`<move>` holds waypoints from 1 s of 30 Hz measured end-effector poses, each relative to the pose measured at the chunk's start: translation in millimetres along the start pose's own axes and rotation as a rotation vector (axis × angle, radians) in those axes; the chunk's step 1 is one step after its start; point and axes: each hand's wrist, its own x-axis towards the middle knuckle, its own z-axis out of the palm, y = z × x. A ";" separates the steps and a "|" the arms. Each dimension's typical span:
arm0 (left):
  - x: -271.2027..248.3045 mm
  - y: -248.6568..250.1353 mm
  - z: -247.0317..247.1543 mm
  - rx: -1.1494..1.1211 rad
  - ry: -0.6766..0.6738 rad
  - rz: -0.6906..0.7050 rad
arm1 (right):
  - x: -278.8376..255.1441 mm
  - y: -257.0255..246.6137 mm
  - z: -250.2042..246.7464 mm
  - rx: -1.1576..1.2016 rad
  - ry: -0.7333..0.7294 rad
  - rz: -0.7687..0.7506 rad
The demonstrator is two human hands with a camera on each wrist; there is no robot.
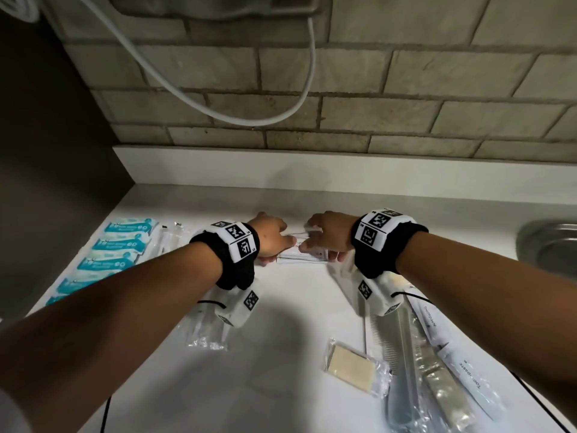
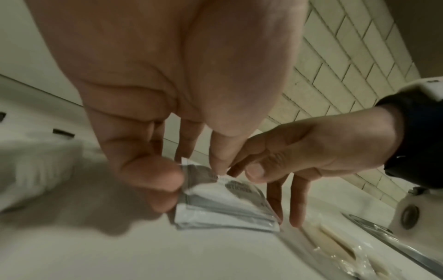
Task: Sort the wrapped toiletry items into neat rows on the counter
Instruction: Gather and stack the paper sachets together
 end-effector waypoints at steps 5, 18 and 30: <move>-4.7 2.7 -8.8 0.252 -0.035 0.109 | -2.9 -10.4 3.2 -0.415 -0.015 -0.093; 12.0 7.0 -6.9 0.402 -0.001 0.232 | 5.9 -4.0 5.5 -0.354 0.068 -0.118; 18.0 -0.3 -12.7 0.386 -0.014 0.280 | 6.3 -9.3 4.4 -0.384 0.074 -0.136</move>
